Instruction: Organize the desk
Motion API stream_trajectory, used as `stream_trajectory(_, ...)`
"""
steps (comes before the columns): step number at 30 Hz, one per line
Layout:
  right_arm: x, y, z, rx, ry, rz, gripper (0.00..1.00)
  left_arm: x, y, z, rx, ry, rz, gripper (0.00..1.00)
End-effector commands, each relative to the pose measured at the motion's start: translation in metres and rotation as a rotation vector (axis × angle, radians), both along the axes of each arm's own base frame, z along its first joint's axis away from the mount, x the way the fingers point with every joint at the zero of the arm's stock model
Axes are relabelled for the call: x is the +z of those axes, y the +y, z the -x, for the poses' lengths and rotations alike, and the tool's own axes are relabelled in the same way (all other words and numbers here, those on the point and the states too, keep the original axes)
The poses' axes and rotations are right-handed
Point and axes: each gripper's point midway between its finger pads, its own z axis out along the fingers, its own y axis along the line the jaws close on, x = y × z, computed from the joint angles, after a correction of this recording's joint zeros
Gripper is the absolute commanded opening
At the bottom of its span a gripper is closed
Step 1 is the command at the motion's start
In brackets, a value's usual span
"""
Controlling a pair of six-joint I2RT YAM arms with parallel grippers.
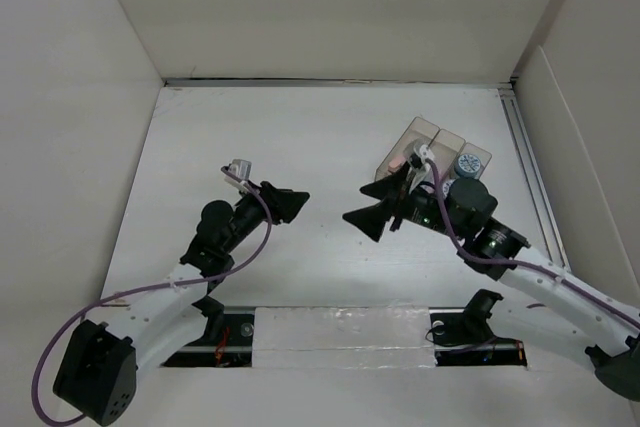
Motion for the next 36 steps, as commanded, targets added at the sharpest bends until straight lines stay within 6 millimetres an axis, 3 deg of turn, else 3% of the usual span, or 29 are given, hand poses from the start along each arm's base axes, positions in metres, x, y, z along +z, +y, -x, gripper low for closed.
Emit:
stream_trajectory(1, 0.057, 0.014, 0.049, 0.233, -0.205, -0.086, 1.0, 0.061, -0.011, 0.011, -0.086, -0.178, 0.094, 0.61)
stream_trajectory(6, 0.079, 0.014, 0.088, 0.36, -0.278, -0.145, 1.0, 0.087, 0.001, 0.02, -0.047, -0.222, 0.126, 0.62)
stream_trajectory(7, 0.081, 0.012, 0.089, 0.354, -0.289, -0.15, 1.0, 0.102, 0.007, 0.023, -0.022, -0.257, 0.147, 0.62)
stream_trajectory(8, 0.084, 0.01, 0.093, 0.361, -0.3, -0.157, 1.0, 0.102, 0.01, 0.023, -0.006, -0.246, 0.14, 0.62)
stream_trajectory(9, 0.094, 0.001, 0.098, 0.346, -0.339, -0.179, 1.0, 0.124, 0.024, 0.03, 0.043, -0.295, 0.157, 0.63)
stream_trajectory(12, 0.1, -0.005, 0.1, 0.326, -0.363, -0.197, 1.0, 0.134, 0.034, 0.03, 0.096, -0.296, 0.157, 0.63)
stream_trajectory(13, 0.105, -0.013, 0.102, 0.306, -0.375, -0.222, 1.0, 0.148, 0.044, 0.034, 0.134, -0.328, 0.173, 0.63)
stream_trajectory(16, 0.119, -0.03, 0.107, 0.257, -0.419, -0.31, 1.0, 0.156, 0.059, 0.039, 0.198, -0.329, 0.174, 0.64)
stream_trajectory(17, 0.11, -0.031, 0.105, 0.247, -0.4, -0.316, 1.0, 0.156, 0.062, 0.04, 0.208, -0.322, 0.166, 0.64)
stream_trajectory(22, 0.108, -0.043, 0.112, 0.233, -0.413, -0.371, 1.0, 0.167, 0.079, 0.046, 0.278, -0.318, 0.173, 0.64)
stream_trajectory(30, 0.12, -0.074, 0.13, 0.2, -0.476, -0.459, 1.0, 0.188, 0.099, 0.062, 0.337, -0.339, 0.175, 0.63)
stream_trajectory(36, 0.119, -0.071, 0.156, 0.335, -0.535, -0.448, 1.0, 0.189, 0.104, 0.071, 0.335, -0.334, 0.21, 0.63)
